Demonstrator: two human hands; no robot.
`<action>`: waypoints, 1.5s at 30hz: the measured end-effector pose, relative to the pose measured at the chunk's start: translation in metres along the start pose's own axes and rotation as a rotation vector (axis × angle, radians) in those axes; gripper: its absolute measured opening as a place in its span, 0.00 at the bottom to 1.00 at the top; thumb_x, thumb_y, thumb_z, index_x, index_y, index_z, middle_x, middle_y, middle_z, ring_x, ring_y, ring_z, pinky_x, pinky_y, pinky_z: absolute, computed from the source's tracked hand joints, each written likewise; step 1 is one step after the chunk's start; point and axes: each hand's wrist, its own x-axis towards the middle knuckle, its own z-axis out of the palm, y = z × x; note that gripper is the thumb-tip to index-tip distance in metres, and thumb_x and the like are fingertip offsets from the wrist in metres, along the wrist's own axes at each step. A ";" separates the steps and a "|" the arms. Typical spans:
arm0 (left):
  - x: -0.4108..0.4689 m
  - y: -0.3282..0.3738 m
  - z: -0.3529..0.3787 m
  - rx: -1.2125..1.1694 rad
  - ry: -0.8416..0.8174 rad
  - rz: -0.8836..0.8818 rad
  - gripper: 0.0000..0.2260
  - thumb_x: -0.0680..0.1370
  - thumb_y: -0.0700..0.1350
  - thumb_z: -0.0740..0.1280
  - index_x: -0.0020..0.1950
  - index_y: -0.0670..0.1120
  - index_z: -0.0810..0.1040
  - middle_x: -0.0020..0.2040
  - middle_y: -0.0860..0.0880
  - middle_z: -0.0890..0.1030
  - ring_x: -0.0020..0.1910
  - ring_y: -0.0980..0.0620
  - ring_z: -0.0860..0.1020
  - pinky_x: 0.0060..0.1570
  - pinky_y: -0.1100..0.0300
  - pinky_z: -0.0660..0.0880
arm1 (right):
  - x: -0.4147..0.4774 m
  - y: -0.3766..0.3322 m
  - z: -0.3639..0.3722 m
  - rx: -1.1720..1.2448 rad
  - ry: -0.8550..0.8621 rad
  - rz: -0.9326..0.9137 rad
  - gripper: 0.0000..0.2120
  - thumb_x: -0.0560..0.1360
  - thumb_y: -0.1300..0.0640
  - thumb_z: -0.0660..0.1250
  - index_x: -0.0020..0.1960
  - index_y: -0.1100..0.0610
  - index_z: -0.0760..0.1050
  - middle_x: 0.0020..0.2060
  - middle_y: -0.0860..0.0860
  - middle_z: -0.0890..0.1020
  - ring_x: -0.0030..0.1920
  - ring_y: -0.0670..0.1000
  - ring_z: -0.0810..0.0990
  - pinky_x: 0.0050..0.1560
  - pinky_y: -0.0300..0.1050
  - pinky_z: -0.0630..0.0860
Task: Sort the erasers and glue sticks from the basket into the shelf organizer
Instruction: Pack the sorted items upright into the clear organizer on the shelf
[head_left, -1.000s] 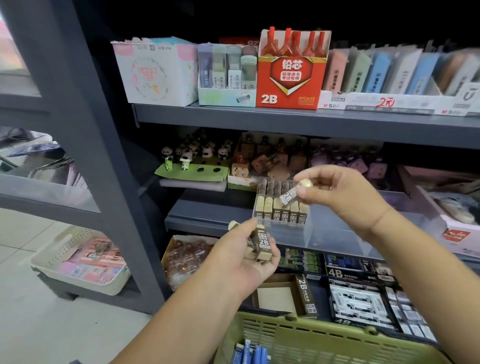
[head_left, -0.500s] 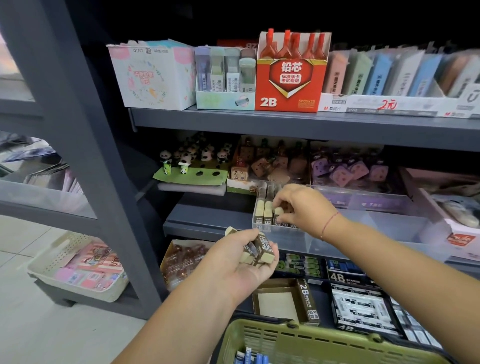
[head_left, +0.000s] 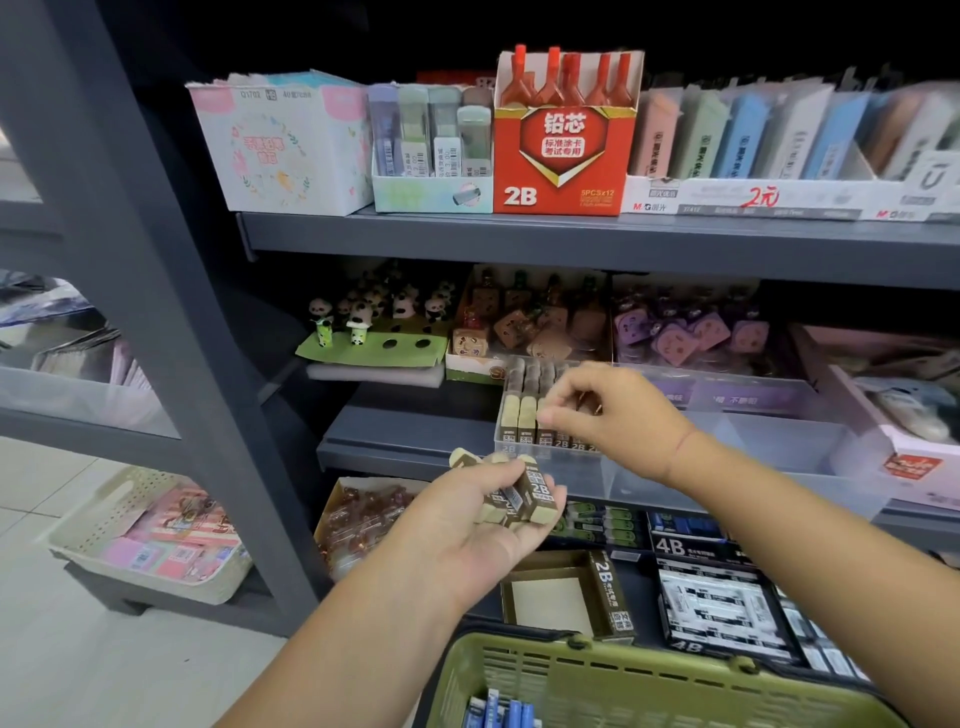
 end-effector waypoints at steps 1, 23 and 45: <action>0.001 0.000 -0.001 0.006 -0.007 0.008 0.08 0.76 0.29 0.64 0.55 0.35 0.75 0.54 0.32 0.76 0.48 0.38 0.78 0.40 0.45 0.75 | -0.008 -0.007 -0.003 0.143 -0.083 0.028 0.06 0.73 0.53 0.71 0.44 0.55 0.81 0.38 0.47 0.81 0.36 0.40 0.76 0.41 0.36 0.74; 0.010 -0.006 -0.006 0.060 -0.003 0.026 0.02 0.75 0.30 0.67 0.47 0.33 0.76 0.51 0.32 0.81 0.53 0.39 0.81 0.38 0.42 0.80 | 0.013 0.019 -0.028 -0.178 -0.049 0.068 0.06 0.67 0.60 0.77 0.40 0.55 0.81 0.35 0.48 0.84 0.34 0.42 0.79 0.38 0.27 0.73; 0.011 -0.017 -0.009 0.364 -0.061 0.057 0.12 0.70 0.35 0.73 0.52 0.36 0.80 0.46 0.39 0.85 0.43 0.44 0.84 0.36 0.57 0.82 | -0.016 -0.007 -0.016 0.342 -0.399 0.059 0.12 0.73 0.56 0.70 0.52 0.62 0.81 0.35 0.50 0.80 0.35 0.45 0.75 0.36 0.36 0.72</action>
